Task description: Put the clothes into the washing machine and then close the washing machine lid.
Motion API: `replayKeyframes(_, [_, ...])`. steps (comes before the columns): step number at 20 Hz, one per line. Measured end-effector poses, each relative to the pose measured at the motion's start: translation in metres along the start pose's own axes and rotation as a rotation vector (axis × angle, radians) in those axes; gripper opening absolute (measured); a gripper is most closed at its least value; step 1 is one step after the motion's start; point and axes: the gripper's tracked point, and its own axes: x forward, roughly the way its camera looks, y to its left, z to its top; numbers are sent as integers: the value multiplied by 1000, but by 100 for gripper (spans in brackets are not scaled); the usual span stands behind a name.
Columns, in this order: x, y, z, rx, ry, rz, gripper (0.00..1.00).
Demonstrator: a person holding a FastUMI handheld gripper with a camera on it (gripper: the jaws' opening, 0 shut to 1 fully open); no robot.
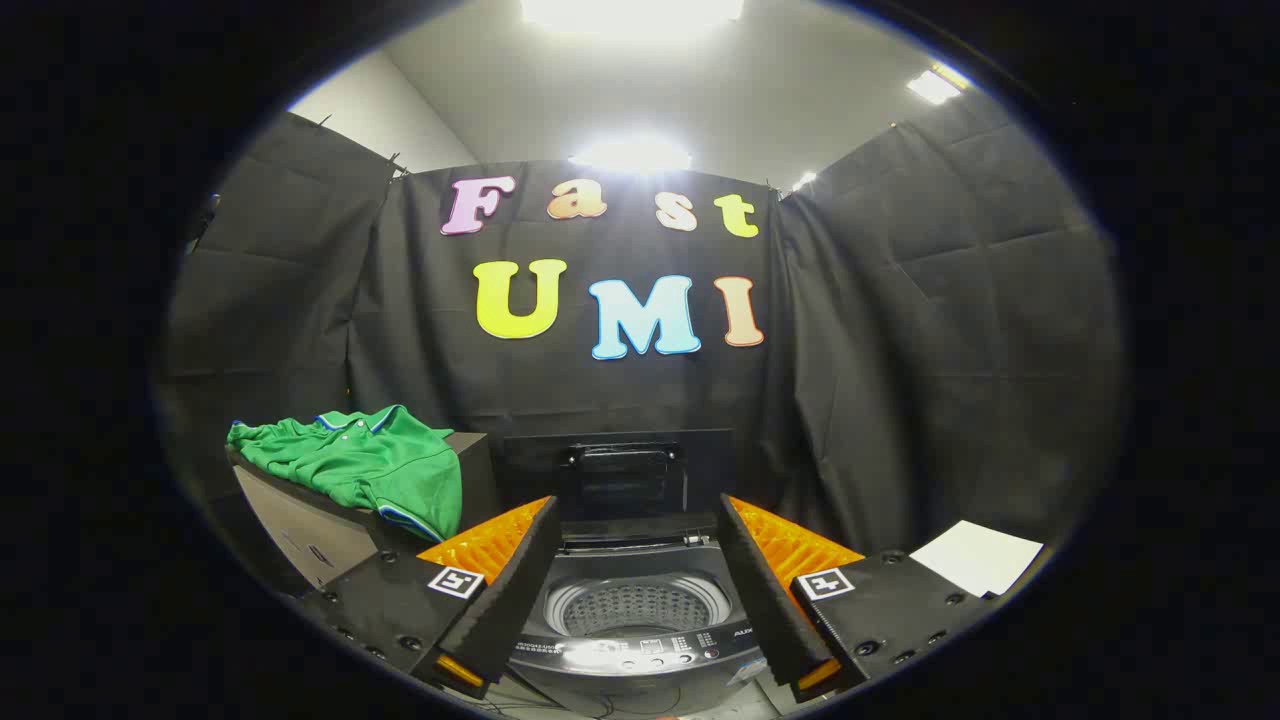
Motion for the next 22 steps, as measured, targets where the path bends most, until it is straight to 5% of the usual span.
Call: replayKeyframes(22, [4, -10, 0, 25, 4, 59, 98])
